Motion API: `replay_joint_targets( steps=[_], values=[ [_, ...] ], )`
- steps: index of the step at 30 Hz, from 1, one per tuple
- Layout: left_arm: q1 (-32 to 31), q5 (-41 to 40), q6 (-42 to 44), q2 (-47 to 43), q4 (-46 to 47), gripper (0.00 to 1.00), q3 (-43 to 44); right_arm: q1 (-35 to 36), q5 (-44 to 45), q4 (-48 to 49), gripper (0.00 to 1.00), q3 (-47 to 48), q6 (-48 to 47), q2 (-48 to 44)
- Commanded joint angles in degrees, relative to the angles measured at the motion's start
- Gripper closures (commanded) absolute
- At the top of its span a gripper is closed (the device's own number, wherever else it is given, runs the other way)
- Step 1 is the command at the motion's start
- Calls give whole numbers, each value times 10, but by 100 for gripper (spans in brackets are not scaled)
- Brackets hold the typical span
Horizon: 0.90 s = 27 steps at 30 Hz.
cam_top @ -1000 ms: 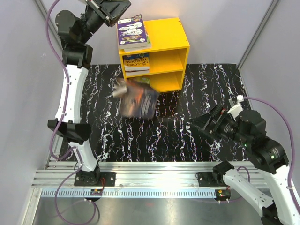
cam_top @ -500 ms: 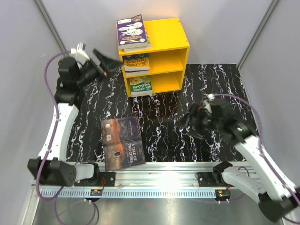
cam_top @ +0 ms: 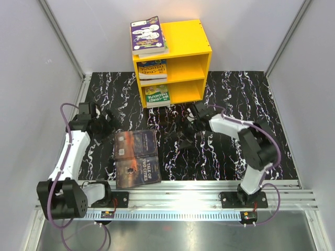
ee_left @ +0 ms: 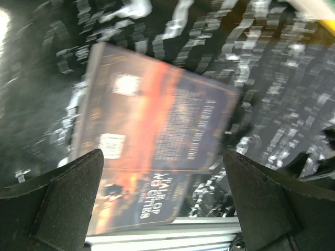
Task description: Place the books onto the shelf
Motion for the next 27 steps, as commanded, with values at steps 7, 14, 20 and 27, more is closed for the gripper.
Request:
replay_joint_targets(
  steps=[7,14,20,27],
  values=[
    [44,50,34,97,59,1,-92,49,-27,160,0,97,38,174],
    [45,100,58,211,94,1,-91,103,-14,198,0,150,64,261],
    [44,135,77,283,113,2,-103,116,-18,237,2,144,84,280],
    [44,177,72,294,141,3,-115,116,-41,306,89,105,116,257]
  ],
)
